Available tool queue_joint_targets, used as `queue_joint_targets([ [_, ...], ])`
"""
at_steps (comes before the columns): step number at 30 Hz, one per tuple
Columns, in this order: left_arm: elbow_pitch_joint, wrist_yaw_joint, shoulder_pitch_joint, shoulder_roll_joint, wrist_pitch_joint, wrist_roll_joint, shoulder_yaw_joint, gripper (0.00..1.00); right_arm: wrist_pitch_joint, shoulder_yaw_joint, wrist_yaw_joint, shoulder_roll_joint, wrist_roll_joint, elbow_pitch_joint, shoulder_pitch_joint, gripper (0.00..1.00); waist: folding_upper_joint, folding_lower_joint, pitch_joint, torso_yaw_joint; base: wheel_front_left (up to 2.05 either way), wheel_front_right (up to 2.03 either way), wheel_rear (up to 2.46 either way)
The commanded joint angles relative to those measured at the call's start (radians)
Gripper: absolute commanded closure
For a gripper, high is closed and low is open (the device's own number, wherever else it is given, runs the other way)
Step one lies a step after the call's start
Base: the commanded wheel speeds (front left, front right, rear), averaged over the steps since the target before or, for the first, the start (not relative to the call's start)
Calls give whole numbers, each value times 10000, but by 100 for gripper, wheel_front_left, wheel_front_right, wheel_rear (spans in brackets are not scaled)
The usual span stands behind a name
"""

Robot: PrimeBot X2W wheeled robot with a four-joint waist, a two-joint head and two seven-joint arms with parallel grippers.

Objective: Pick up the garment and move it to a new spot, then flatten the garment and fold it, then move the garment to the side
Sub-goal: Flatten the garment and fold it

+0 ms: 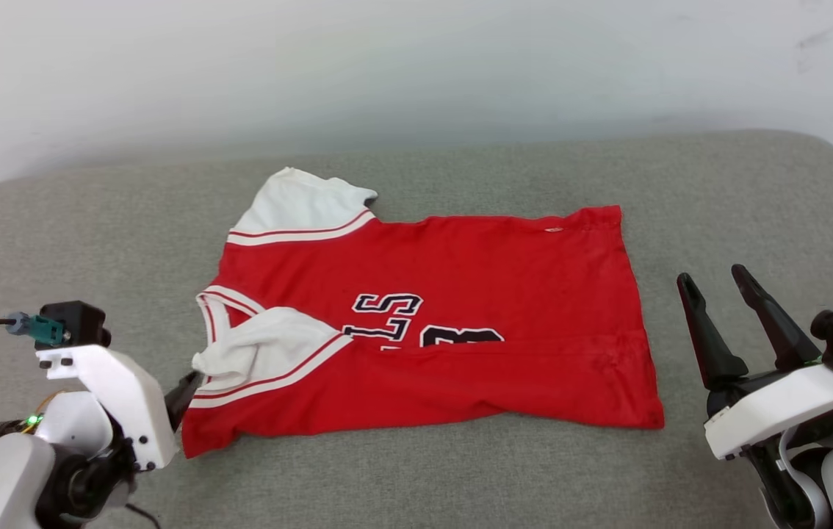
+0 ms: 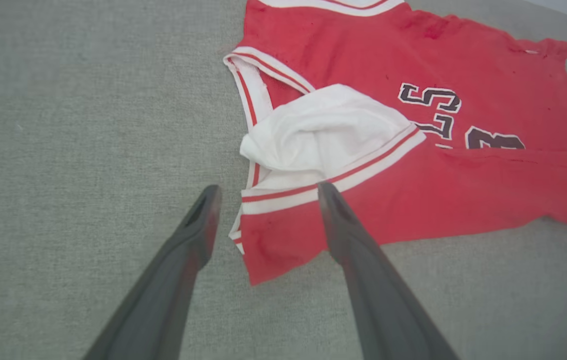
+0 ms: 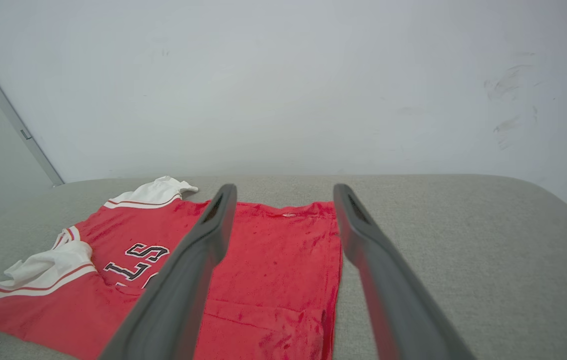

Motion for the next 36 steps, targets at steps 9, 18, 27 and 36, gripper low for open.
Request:
queue_joint_targets([
  [9, -742, 761, 362, 792, 1851, -449, -11, 0, 300, -337, -7, 672, -334, -1031, 108, 0, 0, 1, 1398, -625, 0, 0, 0],
  [18, -113, 725, 447, 400, 2657, -899, -406, 57, 261, -419, -7, 790, -195, -857, -175, 0, 0, 1, 2041, -845, 0, 0, 0],
  [27, 167, 200, 113, 25, 1816, -865, -318, 100, 1437, -974, -7, 469, 431, -505, -61, 0, 0, 1, 1718, -594, 0, 0, 0],
  [36, -781, 163, -144, 222, 945, -451, -75, 100, 5978, -1285, -7, -221, 879, 343, 28, 0, 0, 1, 1460, -181, 0, 0, 0],
])
